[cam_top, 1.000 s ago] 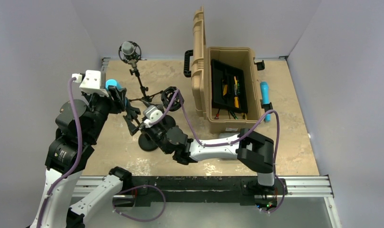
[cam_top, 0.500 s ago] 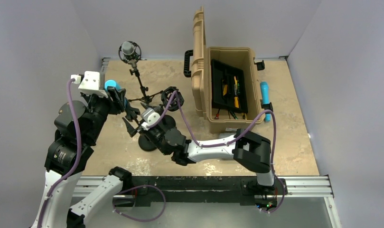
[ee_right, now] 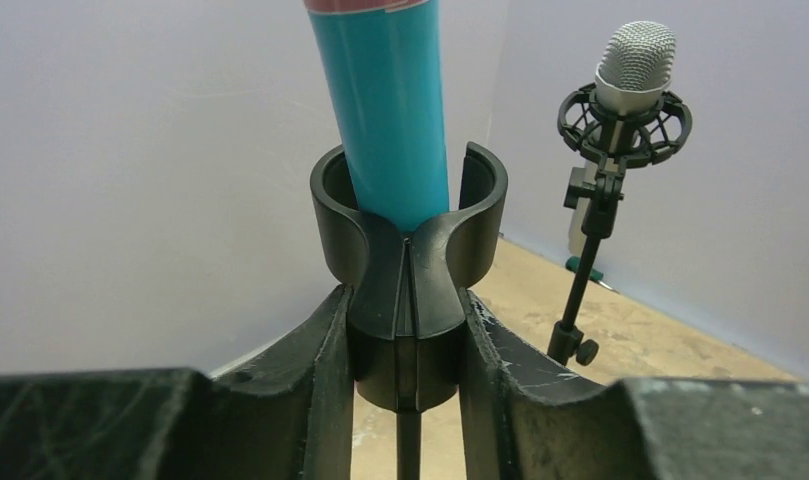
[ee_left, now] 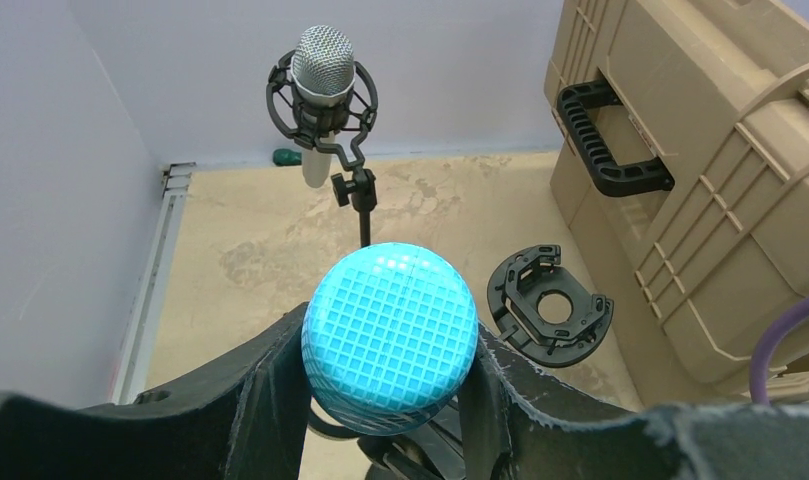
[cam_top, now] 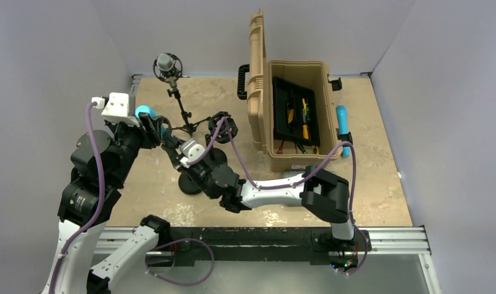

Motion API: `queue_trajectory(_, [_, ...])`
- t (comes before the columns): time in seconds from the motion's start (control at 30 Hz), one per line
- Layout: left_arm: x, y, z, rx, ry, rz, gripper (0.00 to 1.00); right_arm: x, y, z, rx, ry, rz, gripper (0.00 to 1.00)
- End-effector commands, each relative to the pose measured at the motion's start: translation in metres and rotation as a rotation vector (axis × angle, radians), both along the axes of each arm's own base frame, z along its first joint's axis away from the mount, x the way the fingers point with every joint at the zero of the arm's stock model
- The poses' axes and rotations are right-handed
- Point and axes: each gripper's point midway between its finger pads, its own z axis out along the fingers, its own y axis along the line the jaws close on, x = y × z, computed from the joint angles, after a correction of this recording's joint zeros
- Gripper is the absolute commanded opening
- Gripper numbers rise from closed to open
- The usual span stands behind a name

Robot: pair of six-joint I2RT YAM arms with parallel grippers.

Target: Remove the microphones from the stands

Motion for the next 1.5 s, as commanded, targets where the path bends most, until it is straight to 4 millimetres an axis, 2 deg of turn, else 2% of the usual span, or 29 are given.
queue_trajectory(0.0, [-0.002,-0.002,0.006,-0.041,-0.024,-0.009,0.00,0.008,-0.008,0.019,0.055,-0.011,-0.043,0.00])
queue_trajectory(0.23, [-0.002,0.003,0.013,-0.037,-0.047,0.011,0.00,0.005,-0.008,0.013,0.023,-0.009,-0.028,0.00])
queue_trajectory(0.37, [0.003,0.023,0.023,0.013,-0.059,0.122,0.00,0.001,-0.013,0.013,0.021,-0.010,-0.011,0.00])
queue_trajectory(0.47, [0.005,0.041,0.039,0.031,-0.099,0.220,0.00,-0.004,-0.012,0.008,0.005,-0.009,0.027,0.00])
queue_trajectory(0.57, [0.002,0.046,0.060,0.022,-0.166,0.242,0.00,-0.009,-0.009,0.002,-0.009,0.003,0.059,0.00])
queue_trajectory(0.67, [-0.003,0.039,0.083,0.004,-0.217,0.189,0.00,-0.012,-0.005,0.002,-0.020,0.014,0.088,0.00])
queue_trajectory(0.77, [-0.016,0.013,0.102,-0.025,-0.254,0.020,0.00,-0.010,-0.002,0.004,-0.024,0.035,0.089,0.00])
queue_trajectory(0.9, [-0.042,-0.016,0.114,-0.079,-0.308,-0.180,0.00,-0.003,0.006,0.000,-0.046,0.068,0.098,0.00])
queue_trajectory(1.0, [-0.059,-0.029,0.120,-0.102,-0.327,-0.280,0.00,0.000,0.009,-0.004,-0.055,0.083,0.091,0.00])
queue_trajectory(1.13, [-0.075,-0.025,0.129,-0.112,-0.336,-0.291,0.00,0.005,0.010,-0.007,-0.066,0.093,0.075,0.00])
queue_trajectory(1.27, [-0.092,-0.017,0.152,-0.096,-0.421,-0.288,0.00,0.006,0.011,-0.011,-0.079,0.099,0.072,0.00])
queue_trajectory(1.33, [-0.093,-0.020,0.151,-0.092,-0.411,-0.307,0.00,0.006,0.009,-0.012,-0.076,0.101,0.068,0.00])
queue_trajectory(1.47, [-0.083,-0.031,0.123,-0.121,-0.325,-0.342,0.00,0.009,0.011,-0.013,-0.086,0.101,0.051,0.00])
